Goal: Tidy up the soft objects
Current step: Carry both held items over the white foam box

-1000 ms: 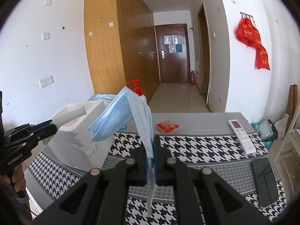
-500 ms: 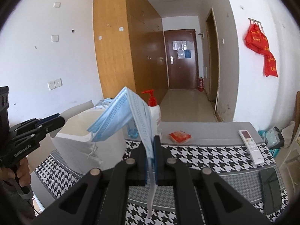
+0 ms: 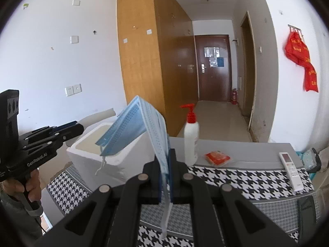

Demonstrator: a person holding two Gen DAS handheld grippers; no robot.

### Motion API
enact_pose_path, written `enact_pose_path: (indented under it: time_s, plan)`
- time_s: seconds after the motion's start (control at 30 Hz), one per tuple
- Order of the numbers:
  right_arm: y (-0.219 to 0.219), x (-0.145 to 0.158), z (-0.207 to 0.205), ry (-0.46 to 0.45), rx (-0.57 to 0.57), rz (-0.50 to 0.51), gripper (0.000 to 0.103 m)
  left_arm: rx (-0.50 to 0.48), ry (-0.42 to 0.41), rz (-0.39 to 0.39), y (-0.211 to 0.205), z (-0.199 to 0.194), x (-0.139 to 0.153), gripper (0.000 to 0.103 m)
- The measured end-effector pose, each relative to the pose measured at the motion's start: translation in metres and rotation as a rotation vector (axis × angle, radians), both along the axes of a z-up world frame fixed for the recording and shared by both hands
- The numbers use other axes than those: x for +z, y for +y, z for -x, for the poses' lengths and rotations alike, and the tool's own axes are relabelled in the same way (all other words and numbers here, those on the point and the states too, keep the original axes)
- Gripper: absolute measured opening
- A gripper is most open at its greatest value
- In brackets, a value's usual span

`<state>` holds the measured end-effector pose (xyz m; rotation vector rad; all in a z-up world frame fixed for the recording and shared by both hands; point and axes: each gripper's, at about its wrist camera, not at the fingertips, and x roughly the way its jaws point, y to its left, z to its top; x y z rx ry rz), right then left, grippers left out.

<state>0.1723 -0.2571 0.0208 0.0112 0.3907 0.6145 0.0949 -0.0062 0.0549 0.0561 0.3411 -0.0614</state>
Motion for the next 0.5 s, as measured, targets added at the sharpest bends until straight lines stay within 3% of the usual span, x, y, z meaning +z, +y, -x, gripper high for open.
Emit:
enact_pose_path:
  time_s: [0.5]
  plan:
    - [0.035, 0.002, -0.004, 0.004, 0.079, 0.004, 0.008, 0.096, 0.022, 0.003, 0.029, -0.007, -0.002, 0.017]
